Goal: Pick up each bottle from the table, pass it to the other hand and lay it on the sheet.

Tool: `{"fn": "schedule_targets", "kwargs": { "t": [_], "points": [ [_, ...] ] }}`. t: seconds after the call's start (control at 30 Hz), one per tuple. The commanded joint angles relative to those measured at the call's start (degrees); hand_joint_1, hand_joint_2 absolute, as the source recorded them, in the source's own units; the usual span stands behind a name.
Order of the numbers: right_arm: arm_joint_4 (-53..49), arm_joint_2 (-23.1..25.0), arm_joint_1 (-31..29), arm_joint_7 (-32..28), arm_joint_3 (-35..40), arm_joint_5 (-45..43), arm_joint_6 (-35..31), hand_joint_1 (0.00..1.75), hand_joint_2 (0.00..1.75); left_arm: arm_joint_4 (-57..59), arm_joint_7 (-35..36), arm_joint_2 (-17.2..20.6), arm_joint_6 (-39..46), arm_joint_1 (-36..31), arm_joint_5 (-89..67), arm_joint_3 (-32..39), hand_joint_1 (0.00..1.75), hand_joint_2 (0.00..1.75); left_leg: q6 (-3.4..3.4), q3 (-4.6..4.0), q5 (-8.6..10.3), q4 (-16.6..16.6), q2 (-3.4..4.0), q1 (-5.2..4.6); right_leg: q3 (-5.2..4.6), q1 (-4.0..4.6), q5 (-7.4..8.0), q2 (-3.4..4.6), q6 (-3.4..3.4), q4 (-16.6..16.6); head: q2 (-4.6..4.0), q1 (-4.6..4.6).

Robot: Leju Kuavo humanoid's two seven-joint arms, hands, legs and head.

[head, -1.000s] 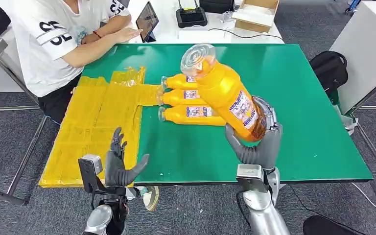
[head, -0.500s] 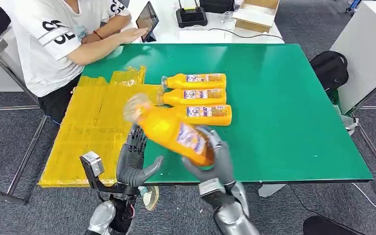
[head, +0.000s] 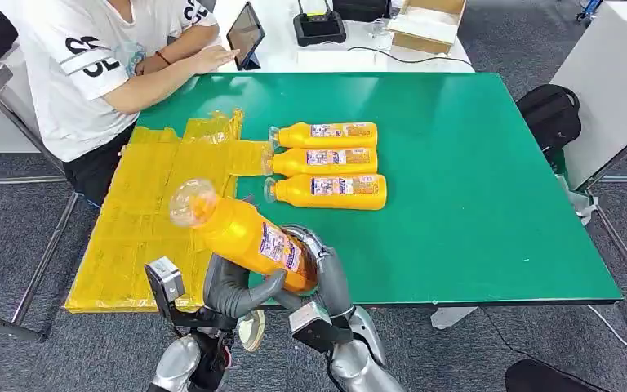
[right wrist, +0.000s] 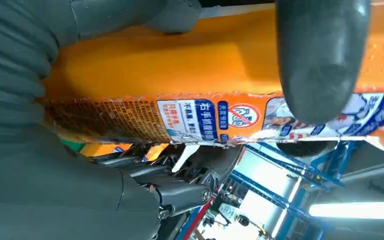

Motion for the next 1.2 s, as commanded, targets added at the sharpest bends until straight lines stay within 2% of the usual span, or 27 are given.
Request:
{"fn": "schedule_targets", "kwargs": {
  "t": [0.03, 0.57, 0.6, 0.63, 0.67, 1.2],
  "points": [
    [9.34, 0.89, -3.84, 1.58, 4.82, 1.22, 1.06, 1.75, 1.75, 3.59, 1.31, 1.58, -0.14, -1.91, -1.39, -2.92, 0.0, 1.75, 0.07, 0.31, -0.1, -0.07, 0.11, 0.0, 0.28, 0.04, -0.05, 0.05, -0.14, -0.1, 0.0, 0.0],
    [13.82, 0.52, -4.94, 3.21, 9.77, 5.13, 2.28, 1.75, 1.75, 5.21, 2.28, 1.49, -0.14, -2.6, -2.01, -2.53, 0.0, 1.75, 0.07, 0.32, -0.1, -0.09, -0.02, 0.01, 0.33, 0.05, -0.1, -0.09, -0.17, -0.1, 0.0, 0.0],
    [13.95, 0.42, -5.03, 3.27, 9.85, 5.2, 2.45, 1.75, 1.75, 5.13, 2.28, 1.52, -0.13, -2.56, -2.04, -2.44, 0.28, 1.75, 0.05, 0.21, -0.07, -0.06, -0.02, 0.02, 0.22, 0.05, -0.07, -0.08, -0.12, -0.09, 0.0, -0.02],
    [14.02, 0.38, -5.12, 3.44, 9.97, 5.35, 2.61, 1.75, 1.75, 5.1, 2.28, 1.49, -0.1, -2.54, -2.04, -2.33, 1.03, 1.75, 0.09, 0.39, -0.14, -0.07, 0.0, 0.01, 0.38, 0.06, -0.14, -0.09, -0.2, -0.1, 0.0, 0.0],
    [14.02, 0.35, -5.14, 3.54, 10.01, 5.41, 2.71, 1.75, 1.75, 5.08, 2.3, 1.5, -0.09, -2.53, -2.05, -2.32, 1.71, 1.75, 0.07, 0.25, -0.08, -0.07, -0.03, 0.01, 0.27, 0.04, -0.09, -0.09, -0.14, -0.1, 0.0, -0.02],
    [14.45, -0.06, -5.01, 4.4, 10.08, 6.04, 3.81, 1.75, 1.75, 4.68, 2.17, 1.42, -1.27, -2.25, -1.86, -1.97, 1.75, 1.75, 0.07, 0.22, -0.09, -0.05, -0.03, 0.01, 0.22, 0.04, -0.09, -0.1, -0.13, -0.08, 0.0, 0.0]
  ]
}}
